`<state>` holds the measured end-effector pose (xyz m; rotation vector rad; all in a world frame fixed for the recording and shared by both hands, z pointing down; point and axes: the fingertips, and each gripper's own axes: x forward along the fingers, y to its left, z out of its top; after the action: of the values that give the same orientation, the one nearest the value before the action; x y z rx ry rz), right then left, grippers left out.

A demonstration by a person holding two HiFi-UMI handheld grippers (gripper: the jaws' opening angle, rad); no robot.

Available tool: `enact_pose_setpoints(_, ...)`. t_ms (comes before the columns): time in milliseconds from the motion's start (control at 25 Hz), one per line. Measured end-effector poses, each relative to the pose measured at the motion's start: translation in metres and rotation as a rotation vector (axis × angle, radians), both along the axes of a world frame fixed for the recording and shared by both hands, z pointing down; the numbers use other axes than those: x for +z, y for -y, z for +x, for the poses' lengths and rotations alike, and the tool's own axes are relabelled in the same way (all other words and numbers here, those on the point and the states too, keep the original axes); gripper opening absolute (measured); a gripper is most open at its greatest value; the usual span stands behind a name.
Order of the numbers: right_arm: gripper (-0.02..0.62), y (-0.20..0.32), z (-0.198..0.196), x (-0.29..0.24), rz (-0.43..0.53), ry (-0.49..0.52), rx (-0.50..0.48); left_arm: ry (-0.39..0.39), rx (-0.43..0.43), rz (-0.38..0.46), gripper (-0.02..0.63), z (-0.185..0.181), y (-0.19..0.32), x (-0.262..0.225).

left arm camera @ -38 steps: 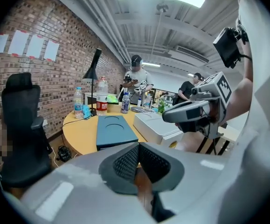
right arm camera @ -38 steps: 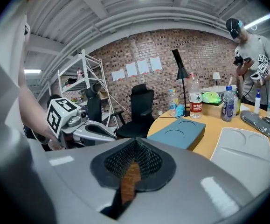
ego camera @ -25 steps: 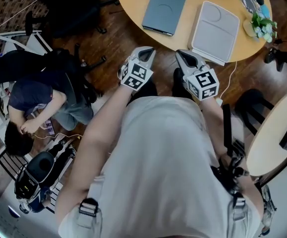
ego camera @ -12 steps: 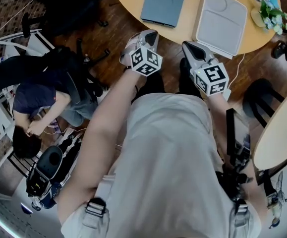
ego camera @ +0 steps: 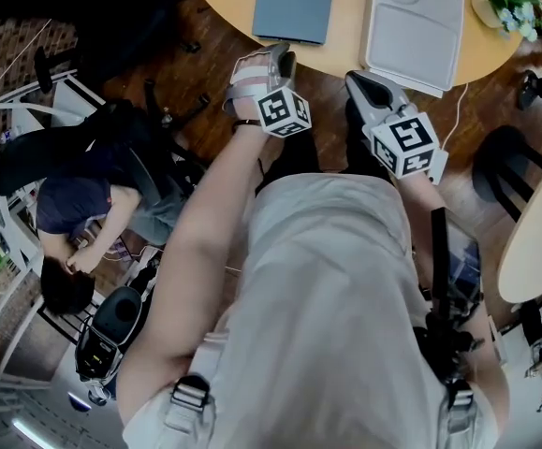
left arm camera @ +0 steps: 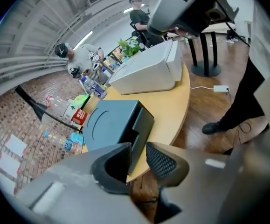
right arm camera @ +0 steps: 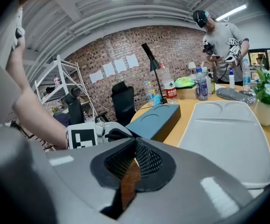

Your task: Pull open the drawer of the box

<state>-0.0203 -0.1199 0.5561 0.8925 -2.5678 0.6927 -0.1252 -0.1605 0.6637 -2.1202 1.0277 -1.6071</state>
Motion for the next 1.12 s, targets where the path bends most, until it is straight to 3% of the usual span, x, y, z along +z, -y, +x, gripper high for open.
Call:
enact_pose_setpoints(320, 0.008, -0.001, 0.017, 0.000, -0.010, -0.002, 0.046, 0.090, 0.043, 0.048, 0.101, 0.001, 0.008, 0.006)
enact_pose_setpoints(880, 0.008, -0.010, 0.029, 0.008, -0.032, -0.011, 0.067, 0.153, 0.048, 0.095, 0.098, 0.001, 0.012, 0.013)
enact_pose_setpoints(1120, 0.008, -0.015, 0.030, 0.006, -0.035, -0.005, 0.069, 0.251, 0.137, 0.127, 0.087, 0.005, 0.013, 0.011)
